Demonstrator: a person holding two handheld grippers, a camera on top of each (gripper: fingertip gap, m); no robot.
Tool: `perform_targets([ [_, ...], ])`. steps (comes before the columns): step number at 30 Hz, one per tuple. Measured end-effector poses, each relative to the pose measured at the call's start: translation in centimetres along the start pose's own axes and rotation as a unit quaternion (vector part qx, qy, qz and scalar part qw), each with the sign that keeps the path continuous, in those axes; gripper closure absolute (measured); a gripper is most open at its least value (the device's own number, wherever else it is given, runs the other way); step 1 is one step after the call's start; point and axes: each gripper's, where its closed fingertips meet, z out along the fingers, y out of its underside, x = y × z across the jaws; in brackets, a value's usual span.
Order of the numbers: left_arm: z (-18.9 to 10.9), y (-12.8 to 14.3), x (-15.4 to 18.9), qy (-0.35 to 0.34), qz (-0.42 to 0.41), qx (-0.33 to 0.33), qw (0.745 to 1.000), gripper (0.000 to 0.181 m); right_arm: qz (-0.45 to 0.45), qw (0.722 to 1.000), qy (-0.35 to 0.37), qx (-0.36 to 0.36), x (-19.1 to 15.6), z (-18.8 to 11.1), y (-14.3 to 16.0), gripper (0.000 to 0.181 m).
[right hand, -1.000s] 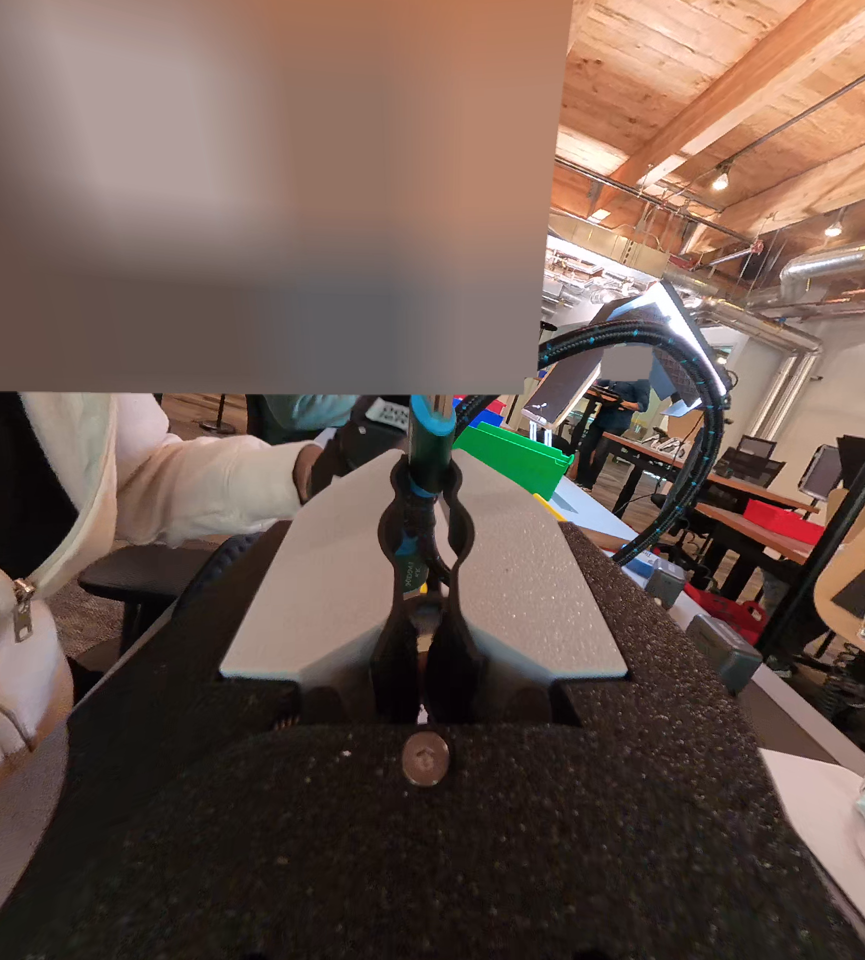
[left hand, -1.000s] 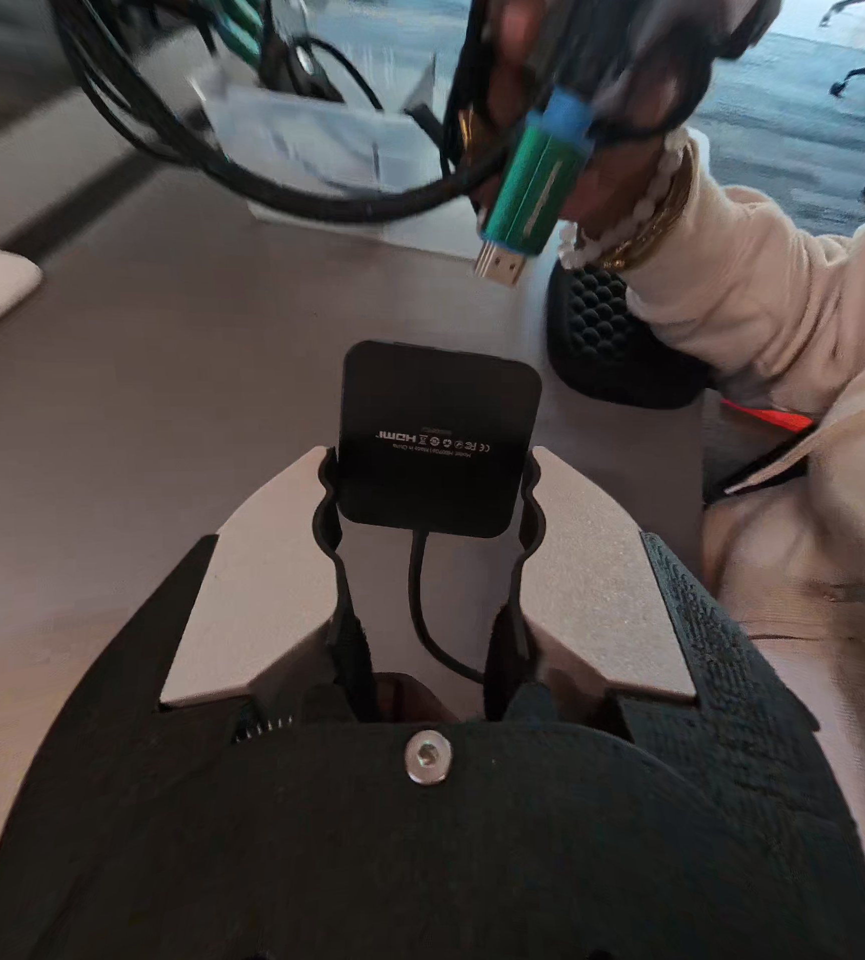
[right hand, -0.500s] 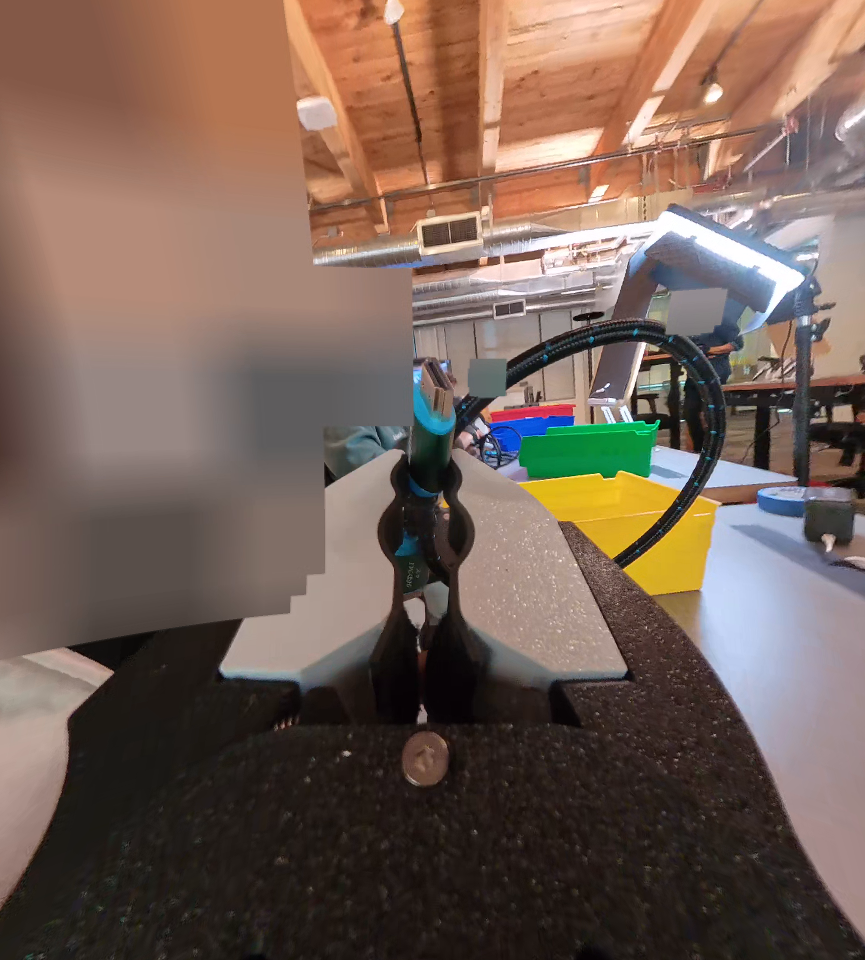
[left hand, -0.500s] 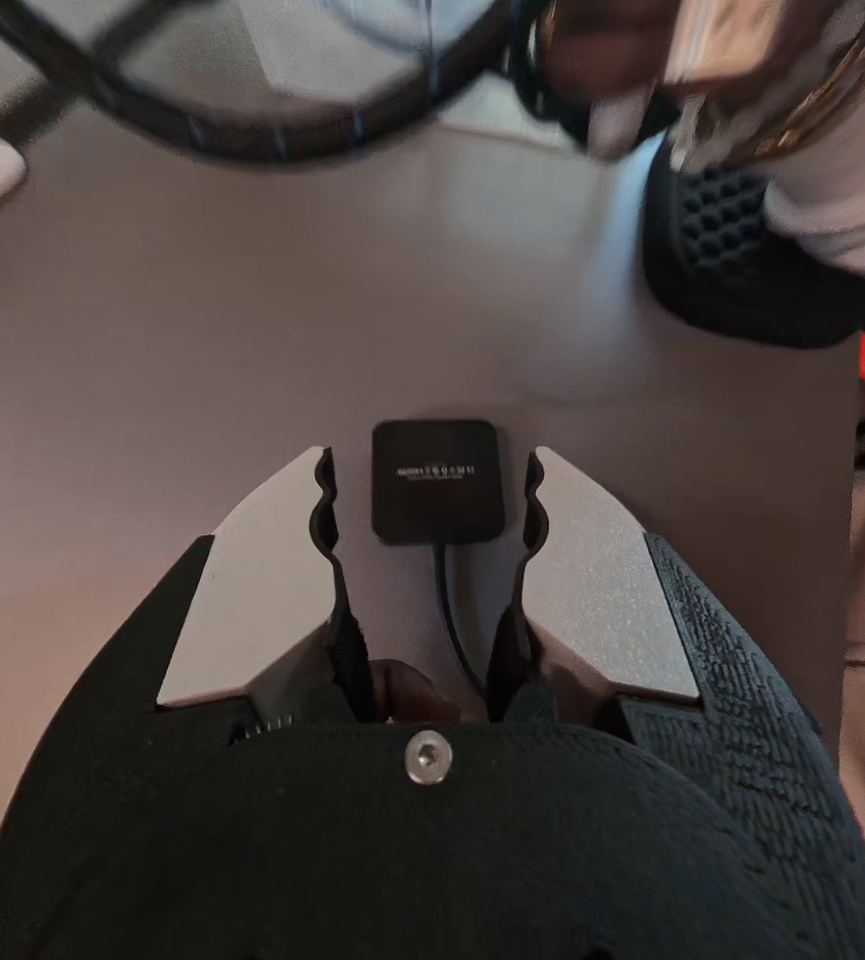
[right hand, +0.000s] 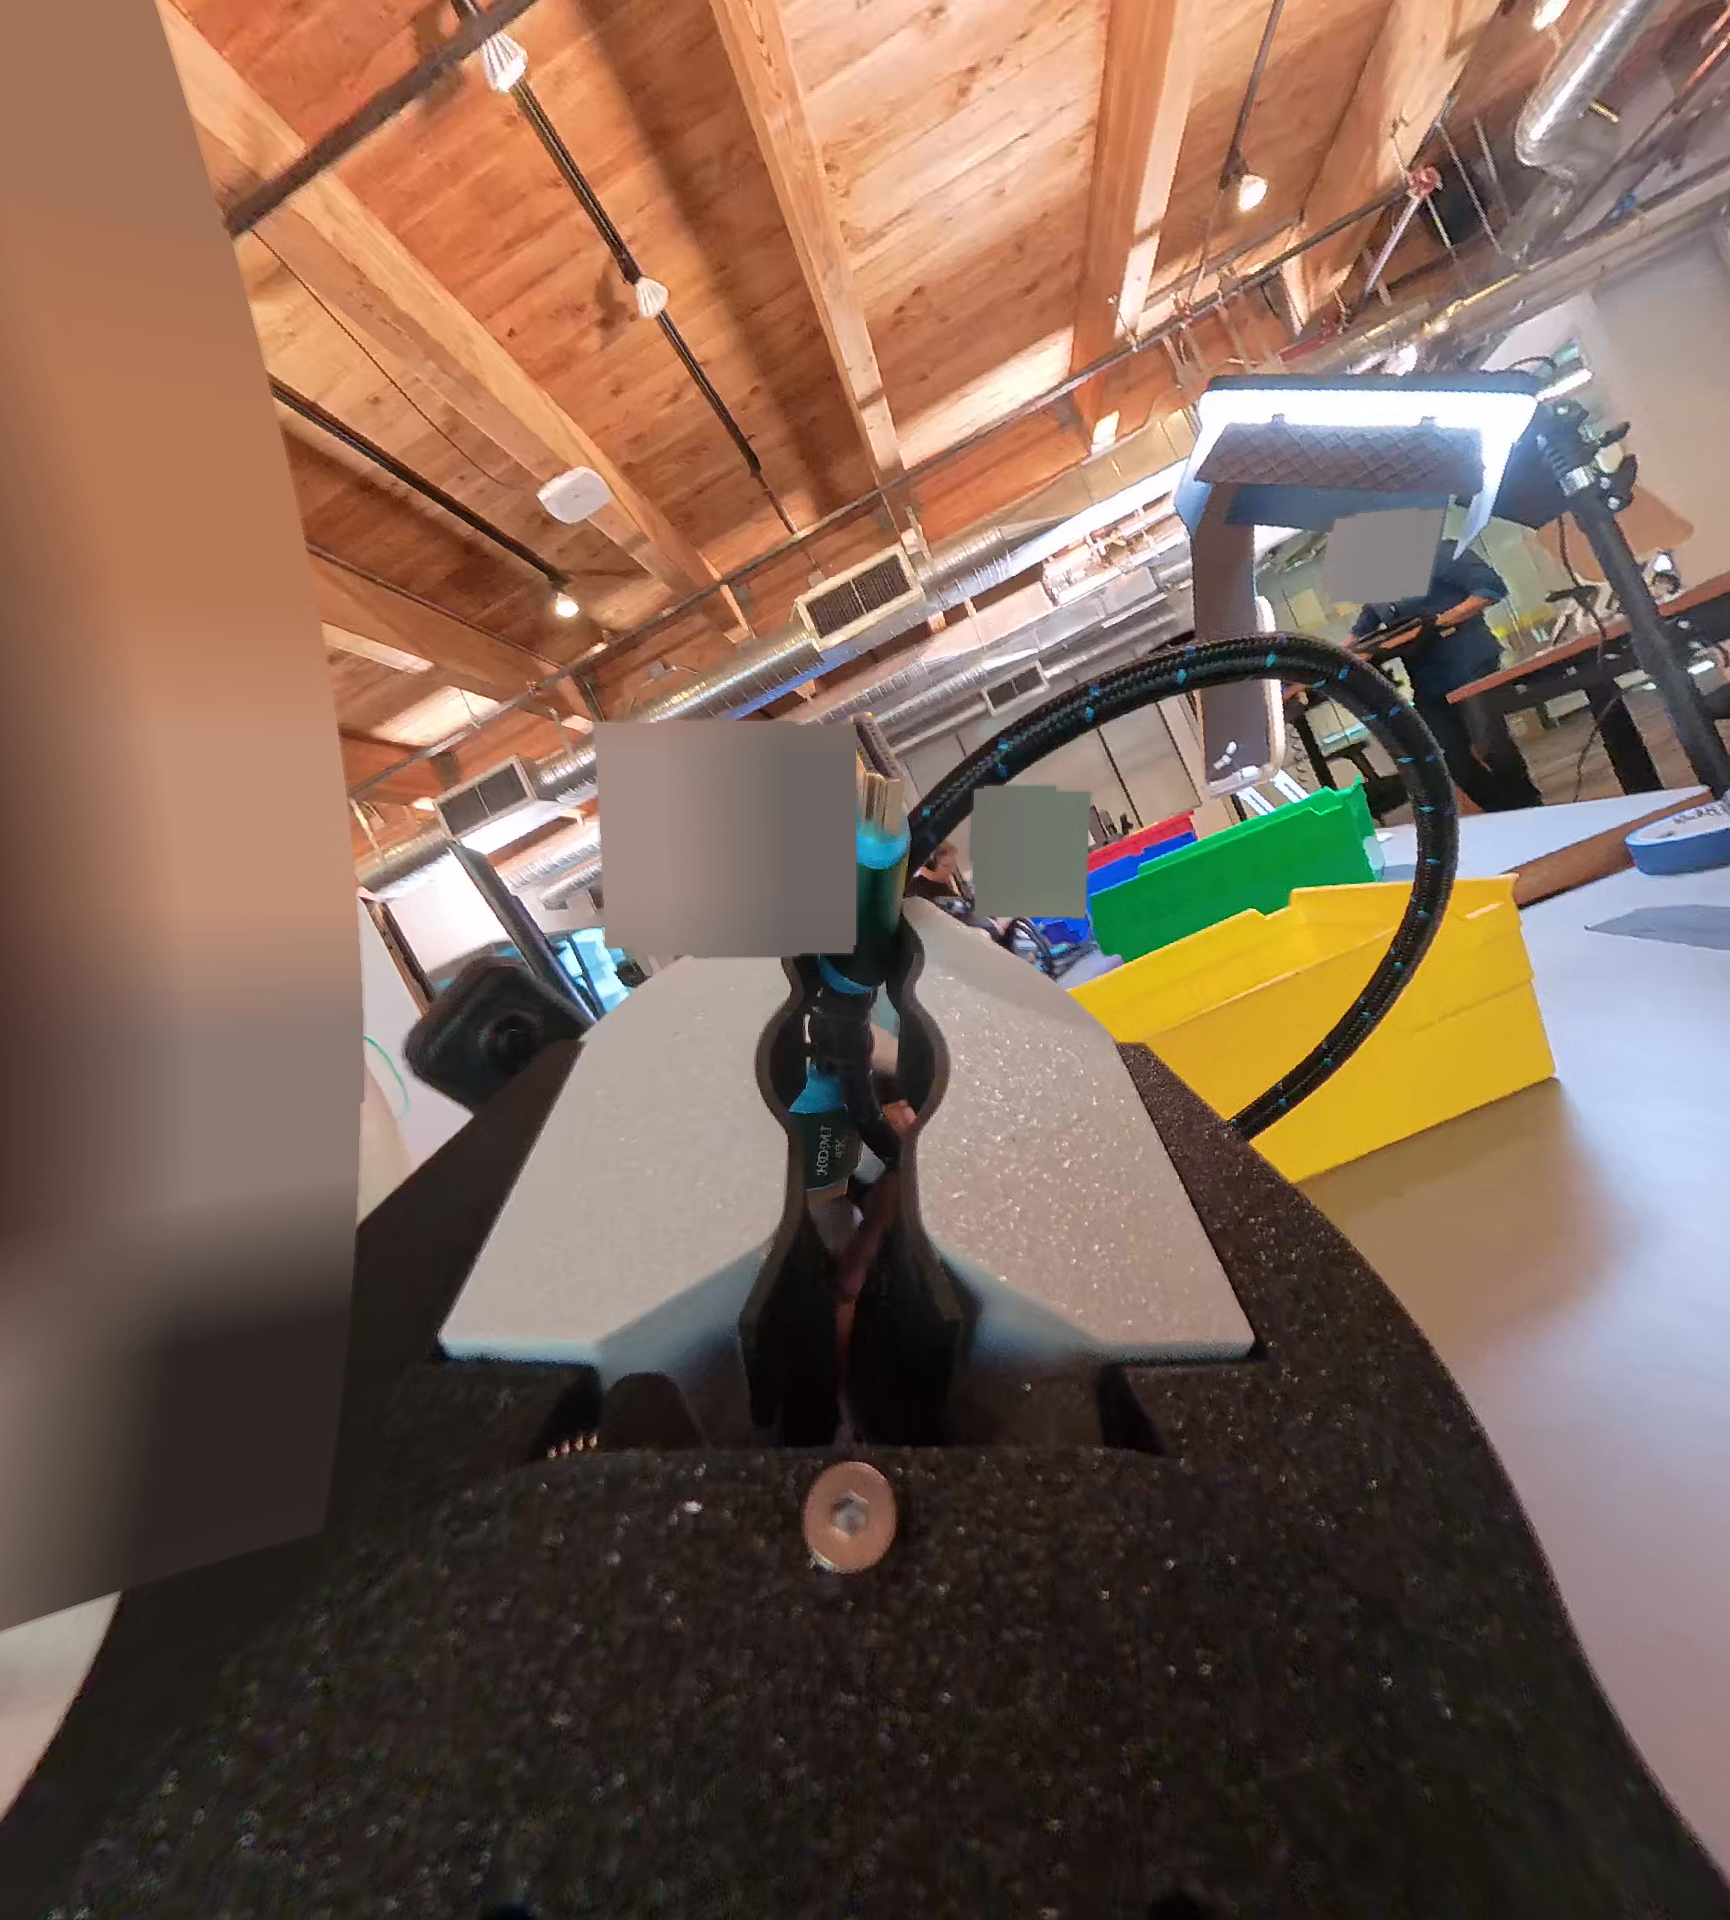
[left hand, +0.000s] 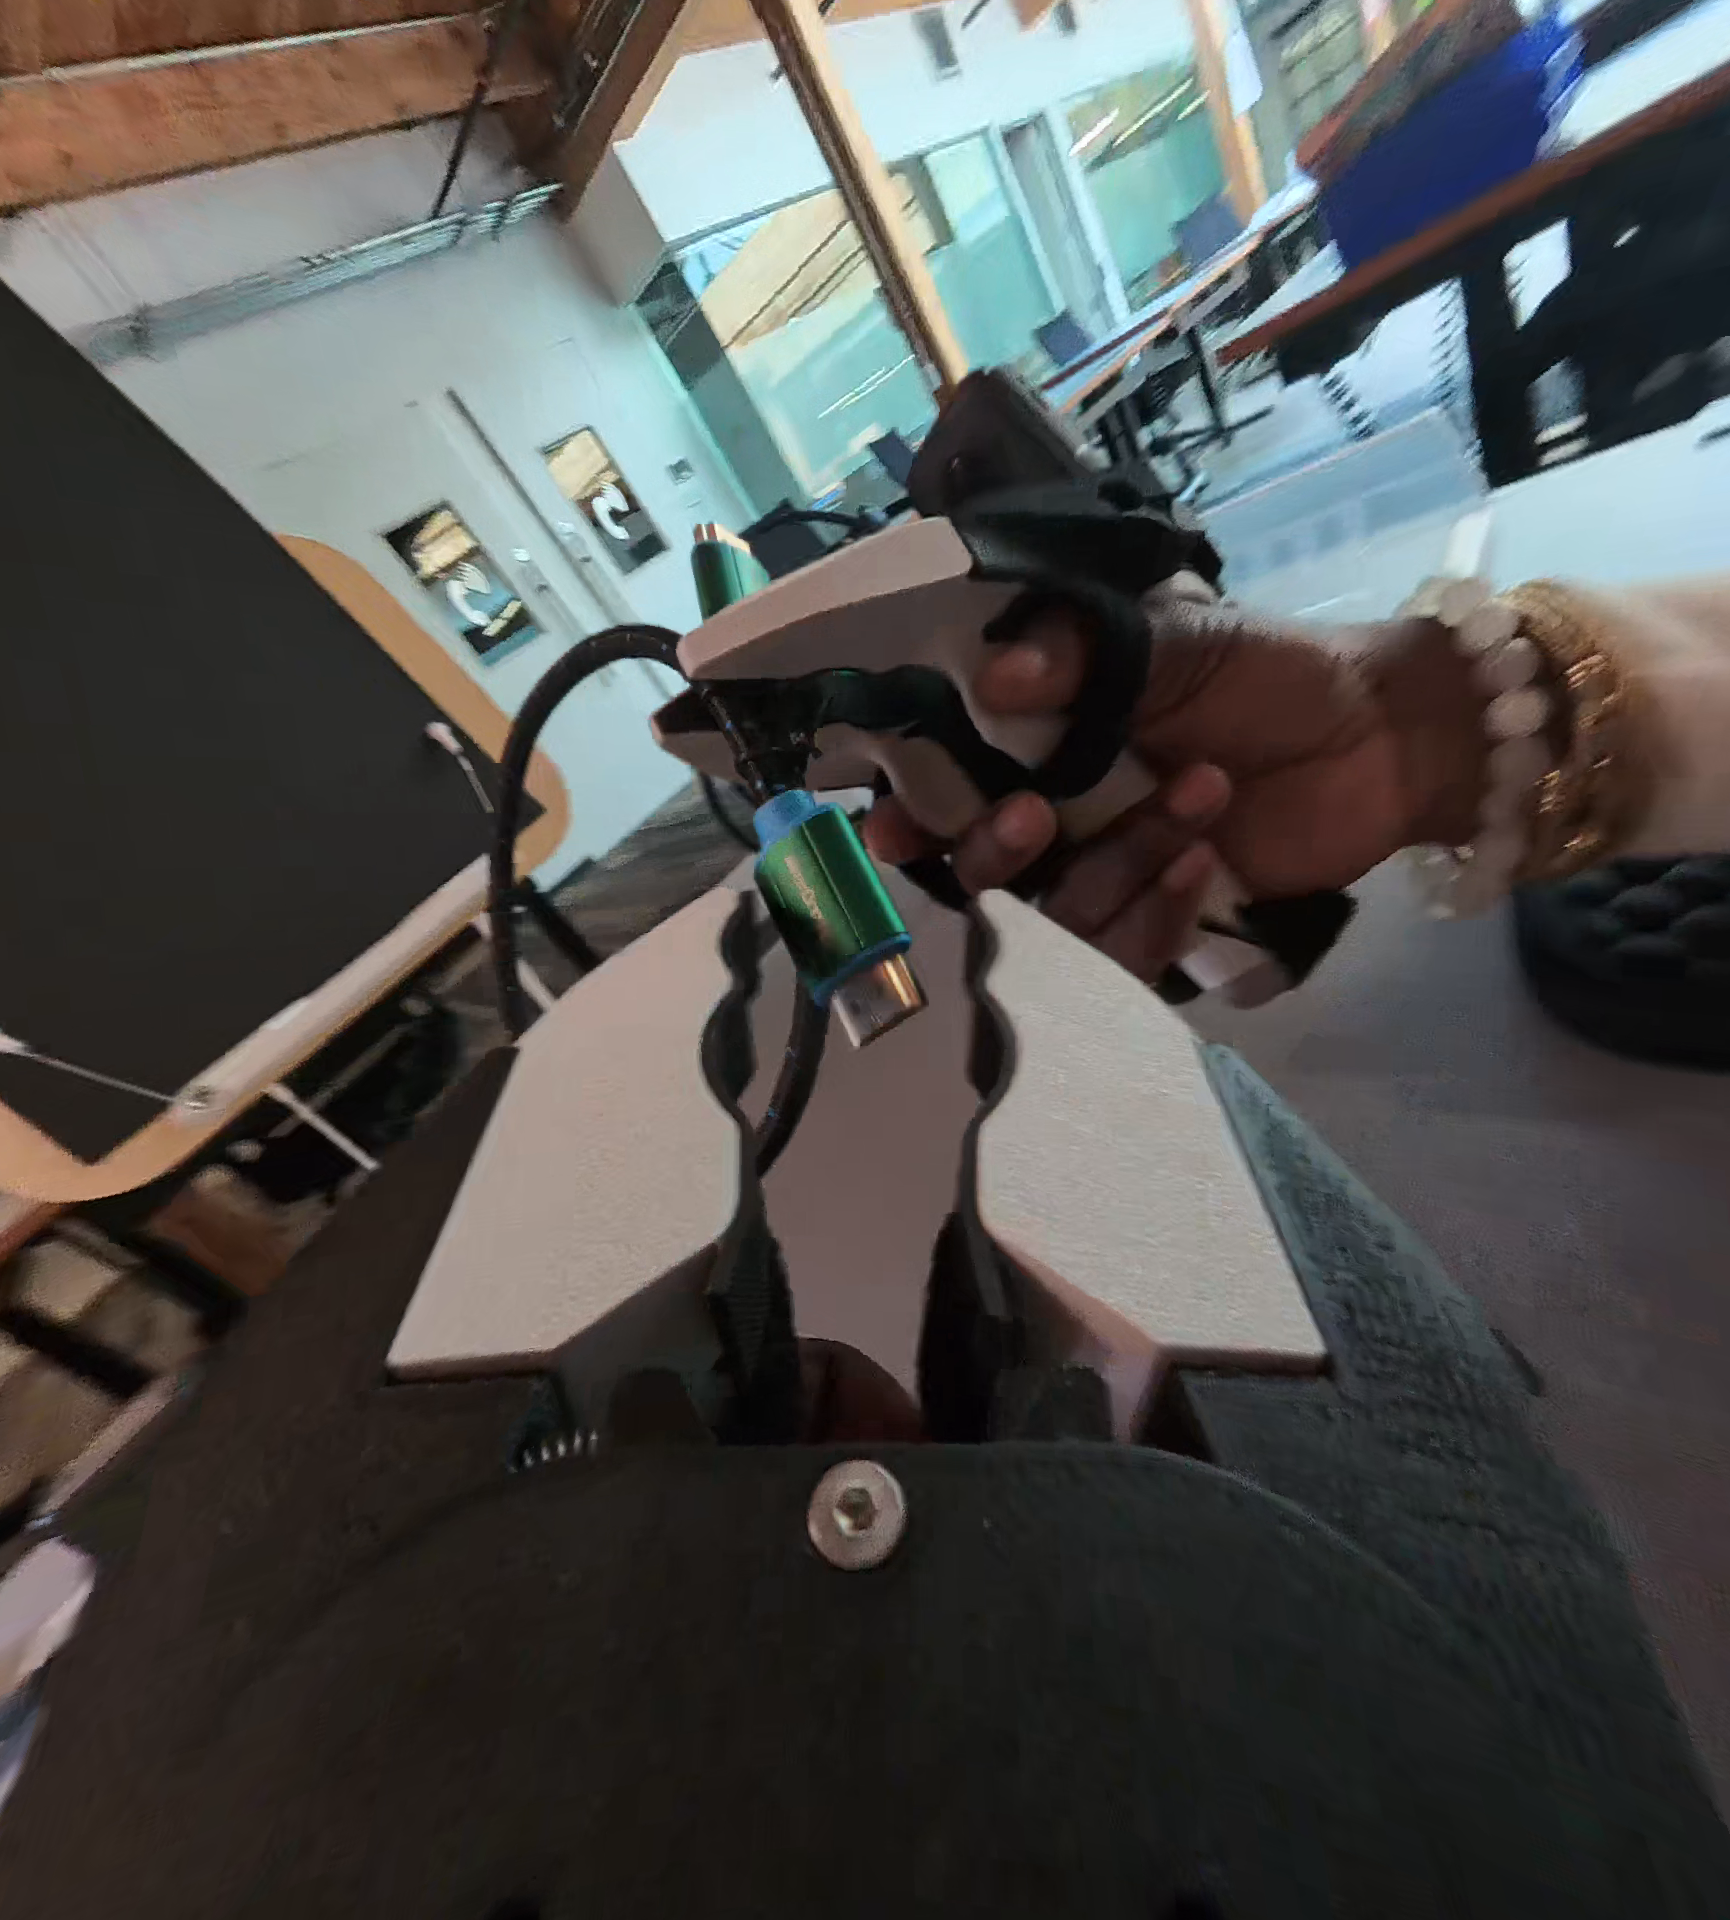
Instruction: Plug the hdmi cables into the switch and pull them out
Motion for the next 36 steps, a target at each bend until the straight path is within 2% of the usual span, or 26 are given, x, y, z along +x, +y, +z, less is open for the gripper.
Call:
perform_targets([
  [1, 0.0, 0.1, -0.3, -0.017, 0.009, -0.005, 1.0, 0.154, -0.008, 1.0, 0.005, -0.007, 0.0, 0.1, 0.2, 0.169],
  [4, -0.2, 0.6, -0.7, -0.031, -0.02, -0.007, 0.999, 0.16, -0.057, 0.998, 0.028, -0.023, 0.1, 0.1, 0.3, 0.169],
  [6, -0.3, 0.7, -0.7, -0.011, -0.097, 0.016, 0.995, 0.162, -0.103, 0.993, 0.047, -0.041, 0.2, 0.2, 0.4, 0.167],
  [8, -0.6, 0.8, -1.2, 0.01, -0.194, 0.047, 0.98, 0.166, -0.151, 0.985, 0.062, -0.053, 0.1, 0.3, 0.5, 0.164],
  [12, -1.2, 0.4, -2.2, 0.06, -0.367, 0.109, 0.922, 0.168, -0.236, 0.963, 0.092, -0.091, 0.5, 0.3, 0.9, 0.151],
  [16, -1.8, 1.1, -3.9, 0.071, -0.497, 0.156, 0.851, 0.169, -0.315, 0.936, 0.094, -0.126, 0.2, 0.6, 1.8, 0.151],
  [19, -2.2, 1.8, -4.9, 0.072, -0.561, 0.178, 0.805, 0.169, -0.368, 0.914, 0.076, -0.149, -0.6, 1.0, 2.6, 0.153],
  [22, -2.2, 1.8, -4.9, 0.084, -0.588, 0.191, 0.781, 0.169, -0.4, 0.894, 0.06, -0.194, -1.0, 1.2, 4.2, 0.156],
  [25, -1.9, 1.5, -3.9, 0.121, -0.593, 0.181, 0.775, 0.17, -0.42, 0.858, 0.169, -0.242, 2.4, 0.4, 4.3, 0.15],
  [26, -1.9, 1.4, -3.4, 0.135, -0.591, 0.176, 0.776, 0.169, -0.396, 0.863, 0.194, -0.248, 3.1, 0.2, 4.4, 0.142],
  [28, -1.9, 1.1, -3.0, 0.158, -0.591, 0.173, 0.772, 0.169, -0.302, 0.905, 0.185, -0.234, 3.1, 0.4, 4.7, 0.137],
  [29, -1.9, 1.0, -2.7, 0.172, -0.592, 0.169, 0.769, 0.169, -0.252, 0.928, 0.168, -0.216, 2.8, 0.6, 4.7, 0.138],
  [31, -1.9, 0.7, -2.5, 0.185, -0.6, 0.173, 0.759, 0.168, -0.177, 0.961, 0.107, -0.185, 1.5, 1.1, 5.1, 0.157],
  [36, -2.1, 0.6, -2.3, 0.2, -0.603, 0.167, 0.754, 0.167, -0.12, 0.976, 0.077, -0.167, 1.3, 1.1, 5.4, 0.159],
])
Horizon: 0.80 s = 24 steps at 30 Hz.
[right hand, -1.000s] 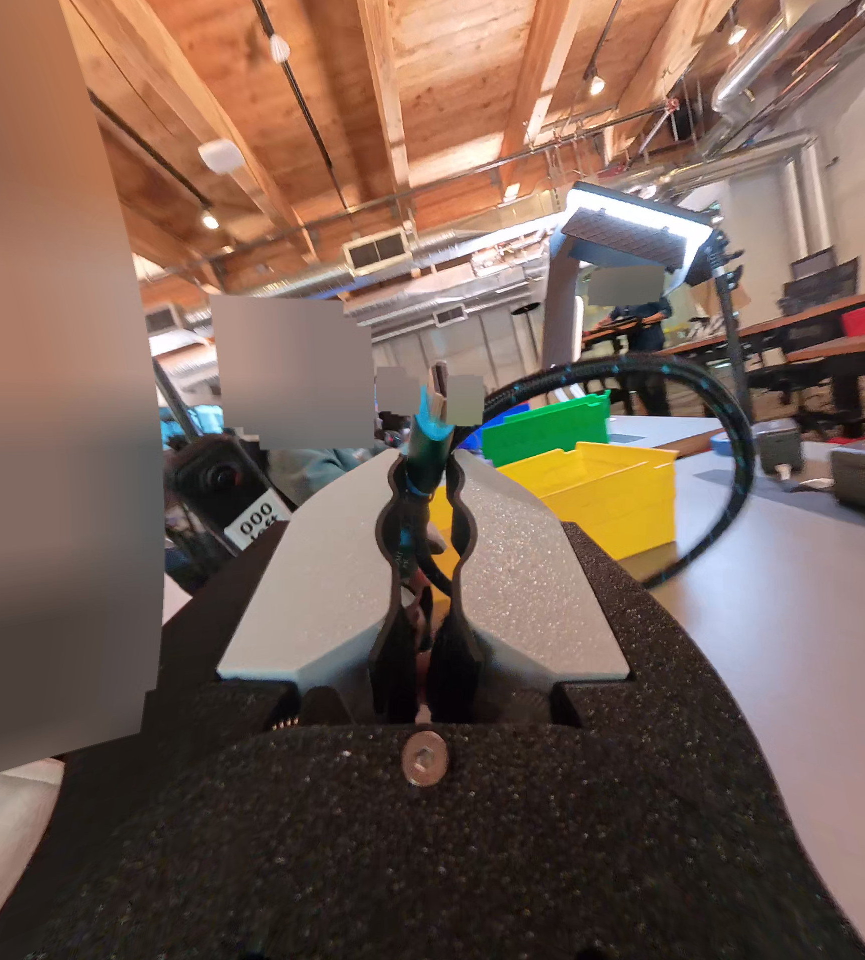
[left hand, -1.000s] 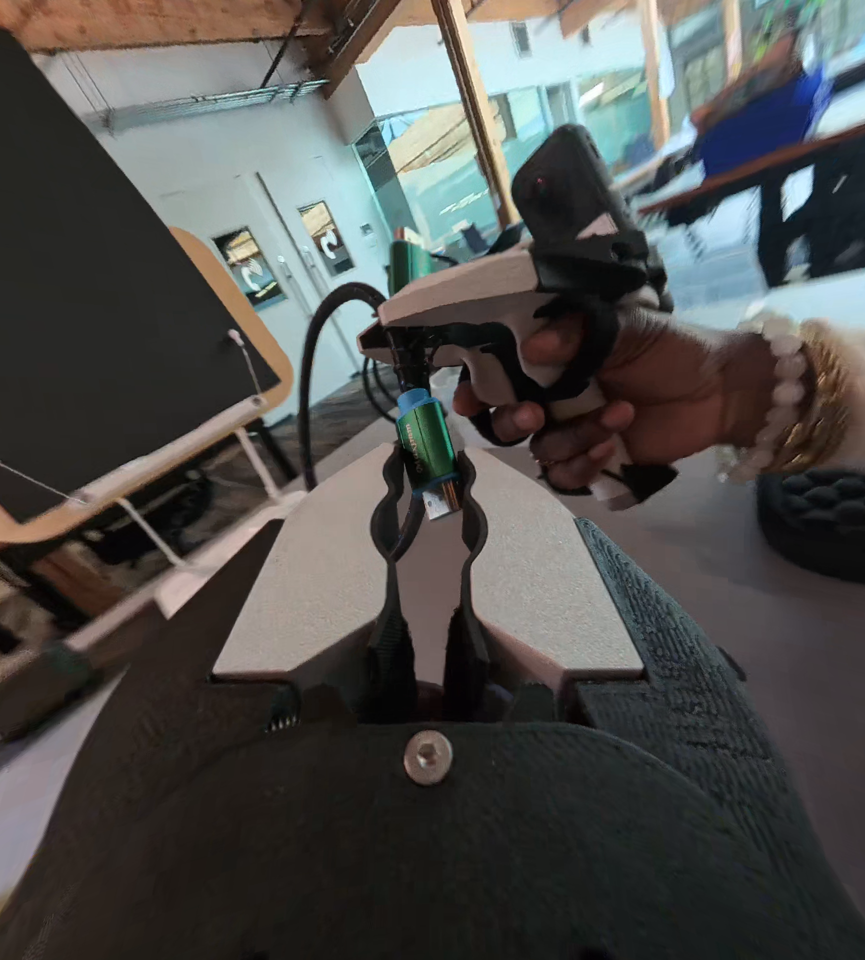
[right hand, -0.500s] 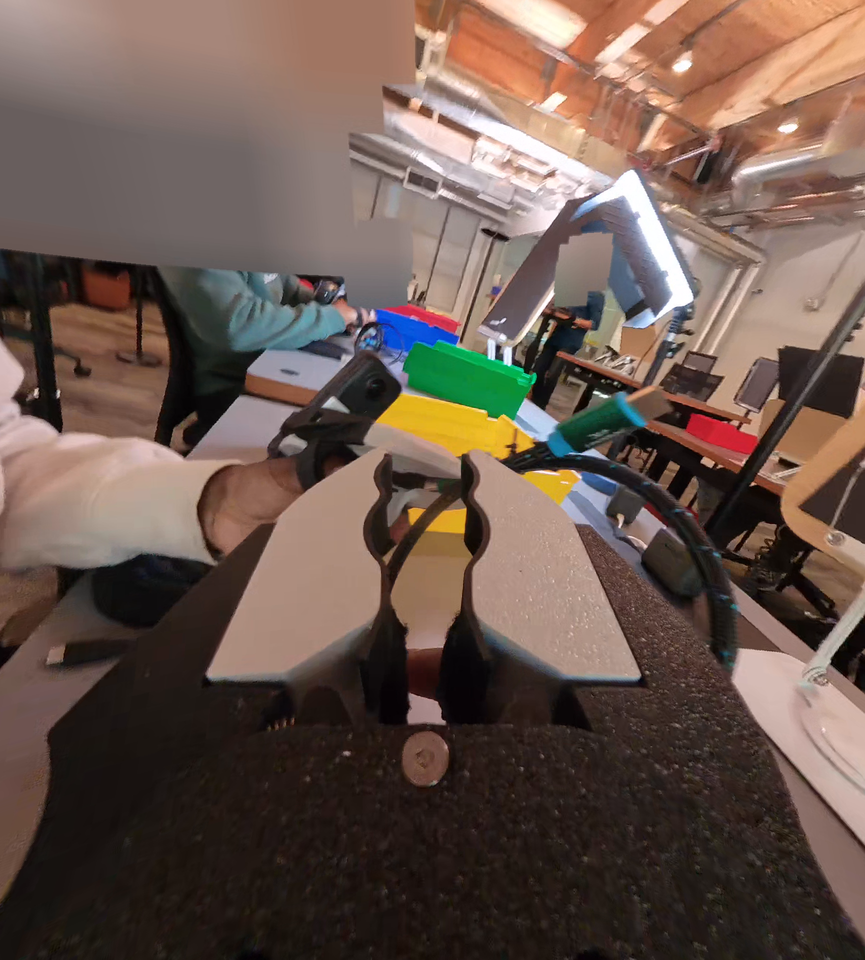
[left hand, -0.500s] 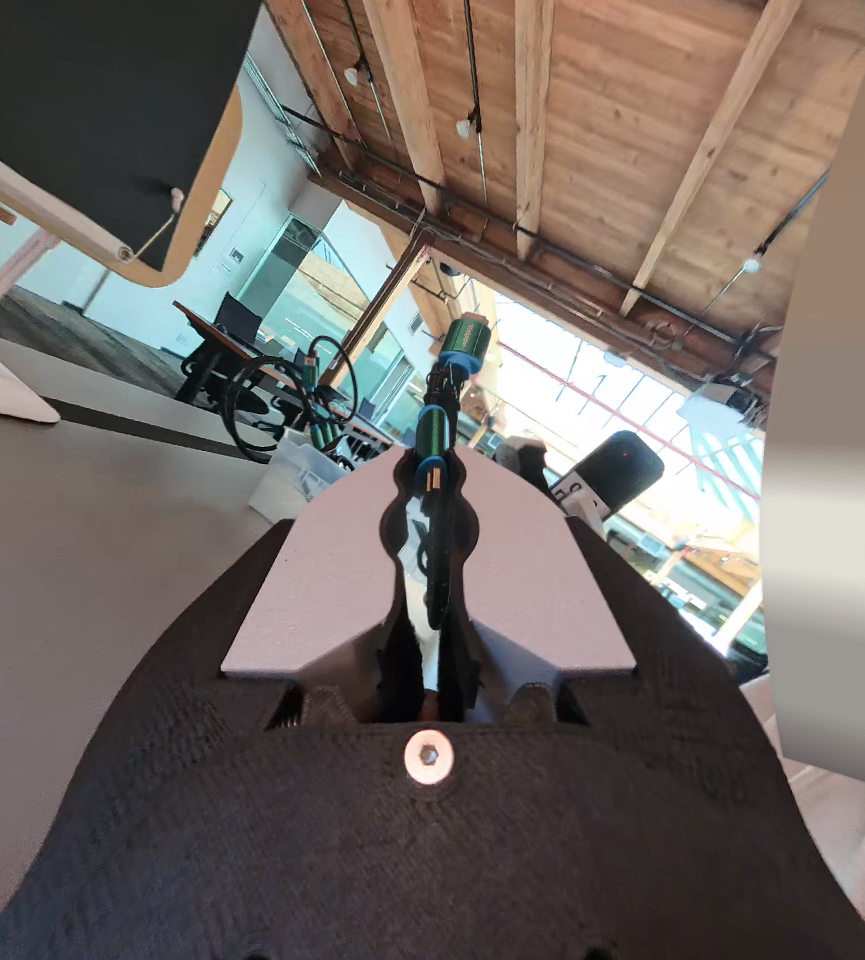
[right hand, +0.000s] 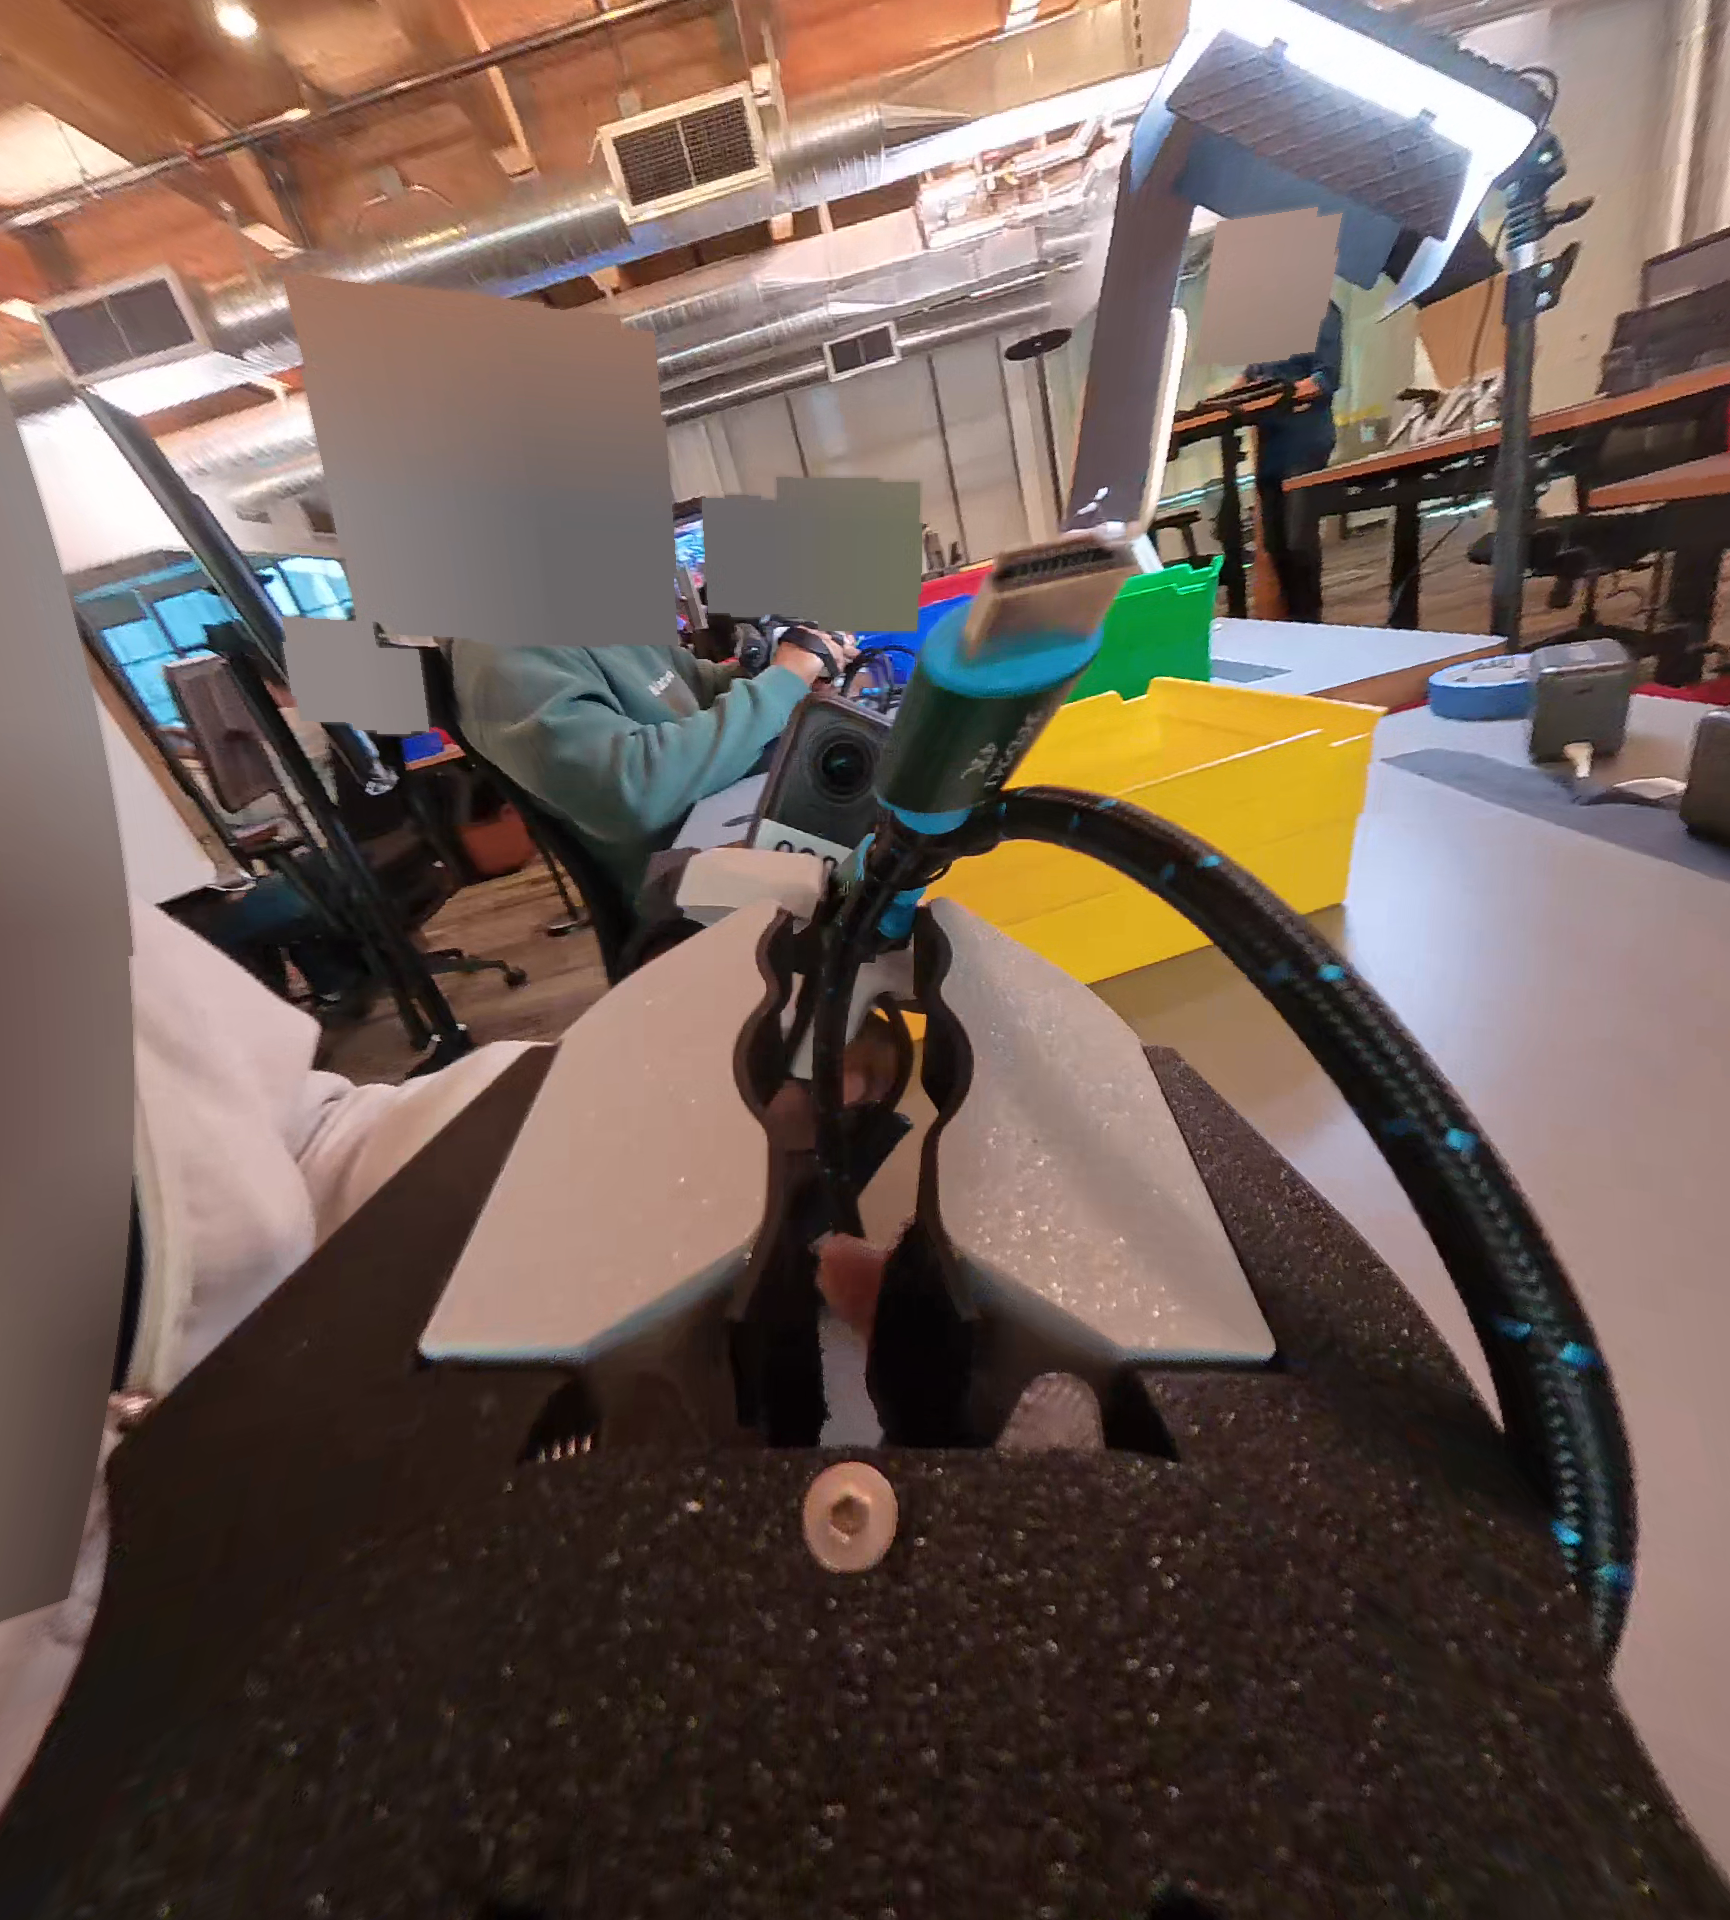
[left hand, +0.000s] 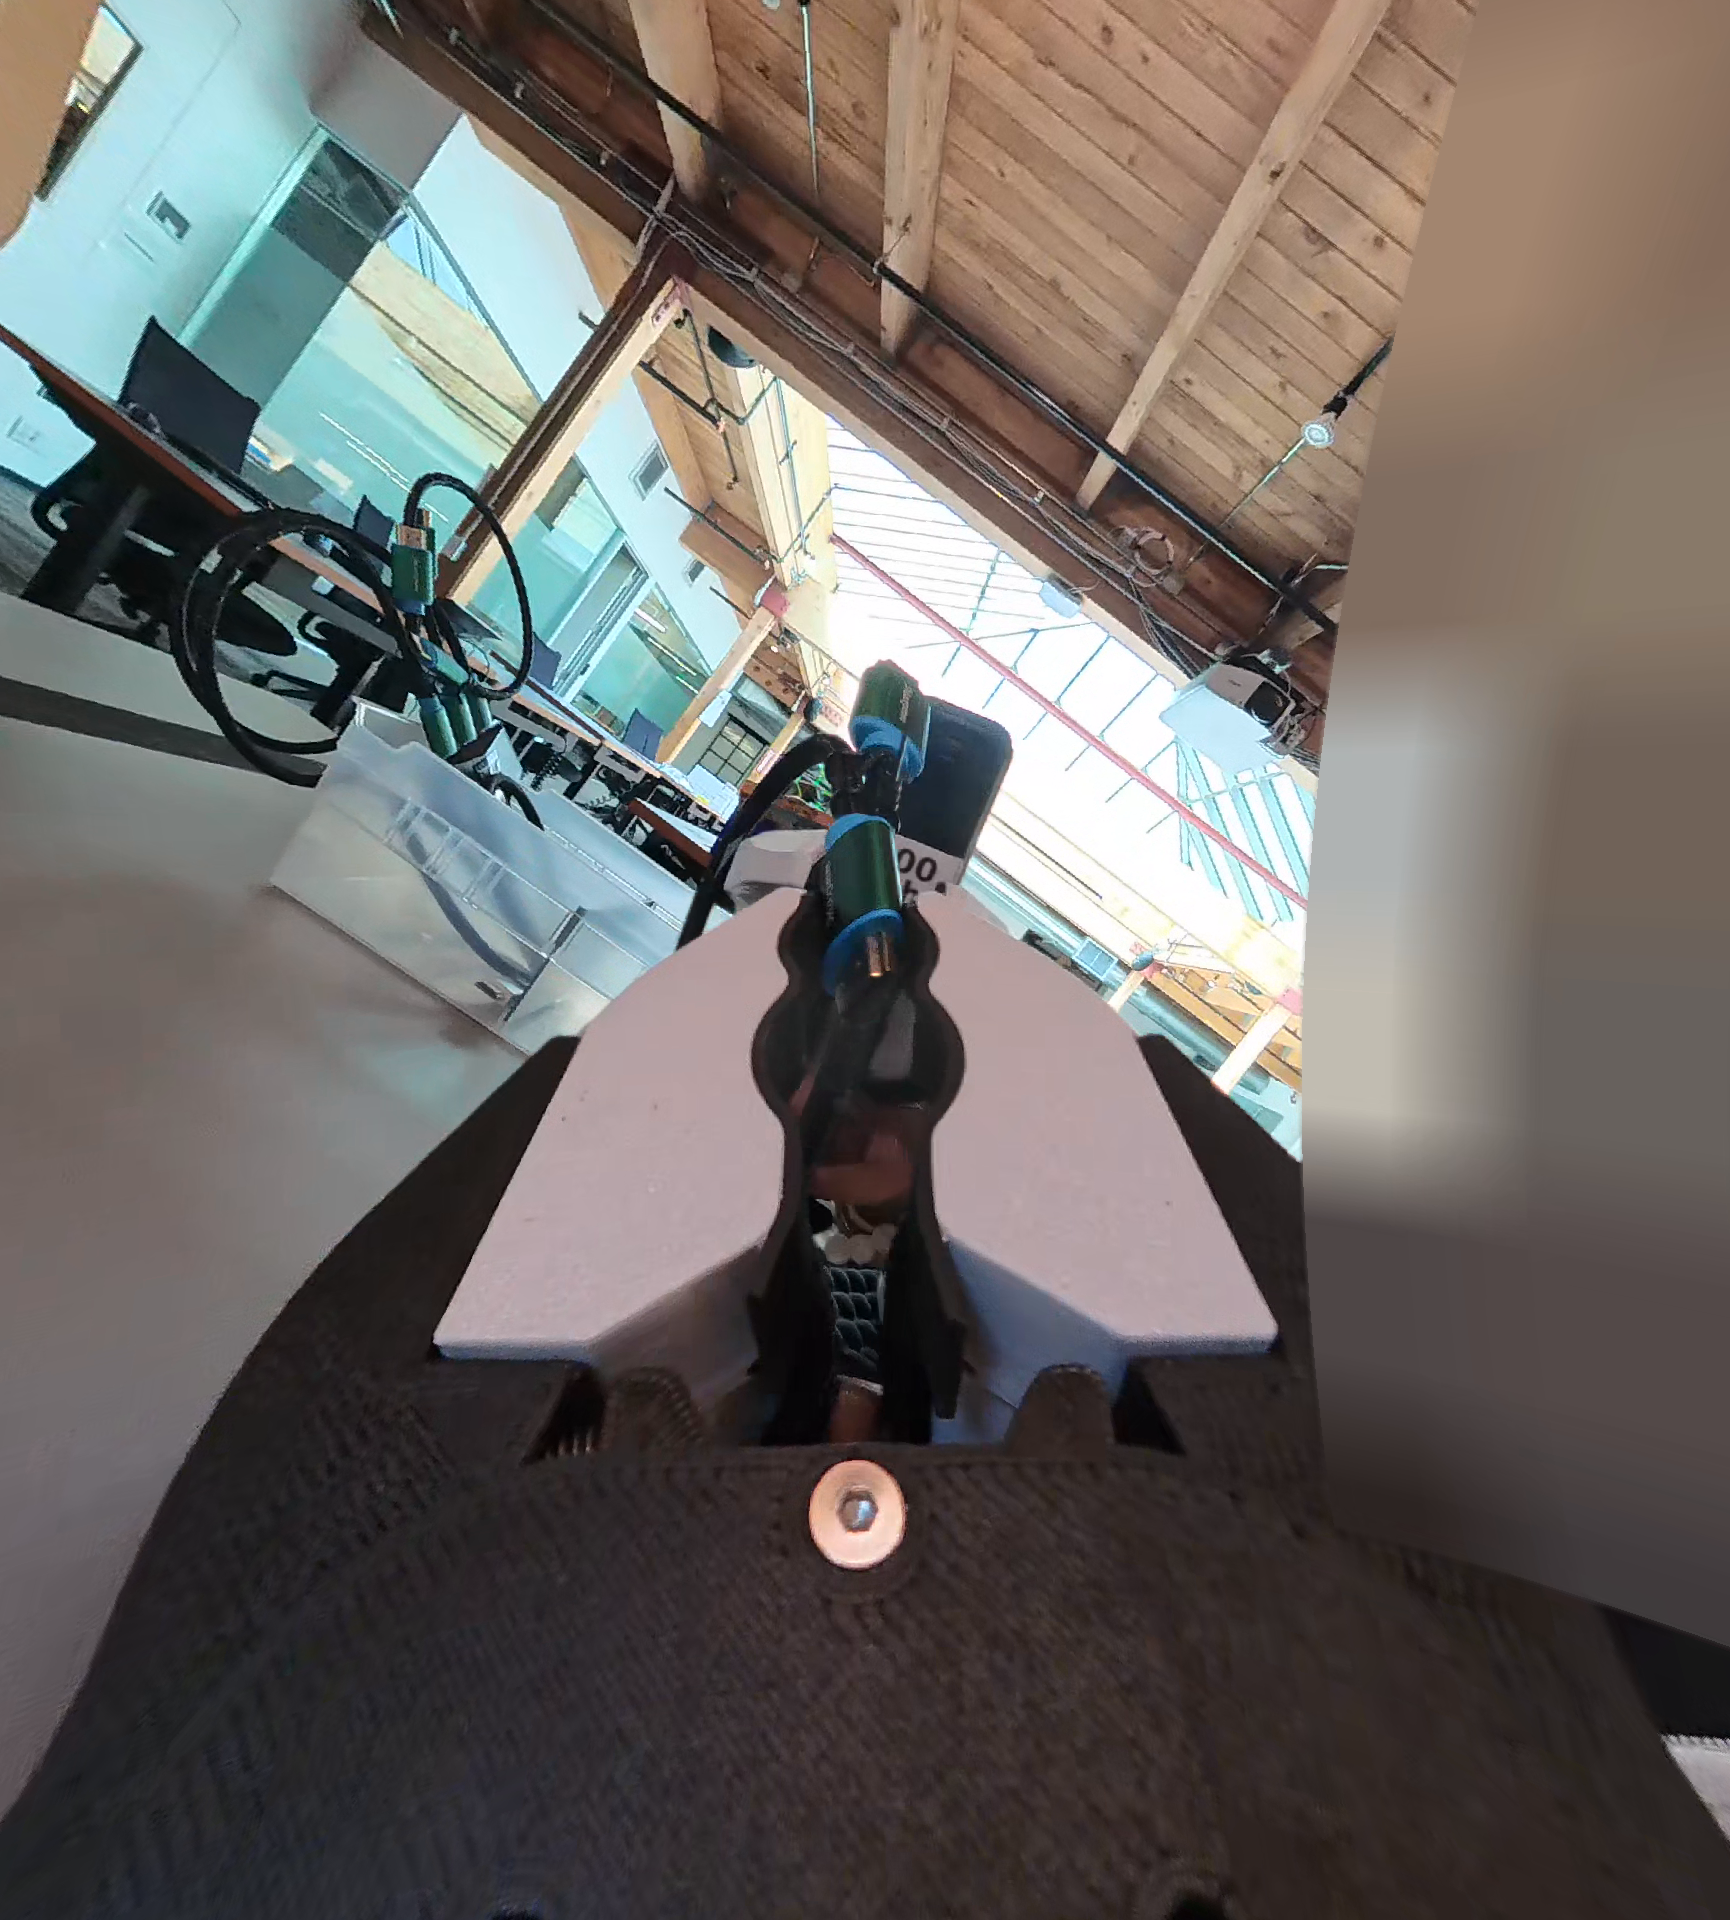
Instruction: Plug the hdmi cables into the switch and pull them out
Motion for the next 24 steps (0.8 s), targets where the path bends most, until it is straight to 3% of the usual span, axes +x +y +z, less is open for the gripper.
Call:
perform_targets([
  [4, 0.2, 0.5, 0.1, -0.012, 0.038, -0.019, 0.999, 0.166, 0.062, 0.997, -0.042, 0.011, -0.4, -0.3, -0.4, 0.153],
  [8, 0.4, 0.9, 0.6, -0.001, 0.051, -0.034, 0.998, 0.164, 0.095, 0.994, -0.046, 0.031, 0.1, -0.5, -0.5, 0.168],
  [10, 0.4, 0.8, 1.2, -0.008, 0.129, -0.04, 0.991, 0.153, 0.122, 0.991, -0.034, 0.042, 0.4, -0.7, -1.0, 0.168],
  [12, 0.2, 0.4, 1.1, -0.059, 0.278, -0.049, 0.957, 0.135, 0.156, 0.986, -0.016, 0.063, 1.3, -1.3, -1.6, 0.169],
  [14, -0.1, -0.1, 0.4, -0.136, 0.454, -0.068, 0.878, 0.131, 0.19, 0.98, -0.001, 0.065, 2.3, -1.9, -1.6, 0.168],
  [16, -0.2, -0.1, -0.1, -0.191, 0.599, -0.09, 0.772, 0.133, 0.215, 0.975, 0.016, 0.056, 3.2, -2.2, -1.0, 0.169],
  [20, -0.5, 0.1, -2.4, -0.282, 0.75, -0.157, 0.578, 0.136, 0.248, 0.967, 0.022, 0.044, 3.7, -2.1, -0.1, 0.168],
  [22, -0.6, 0.0, -2.9, -0.308, 0.786, -0.173, 0.507, 0.137, 0.254, 0.966, 0.024, 0.039, 3.7, -1.9, 0.2, 0.169],
  [24, -0.5, 0.0, -3.1, -0.321, 0.803, -0.181, 0.47, 0.142, 0.259, 0.965, 0.024, 0.037, 3.7, -1.8, 0.4, 0.169],
])
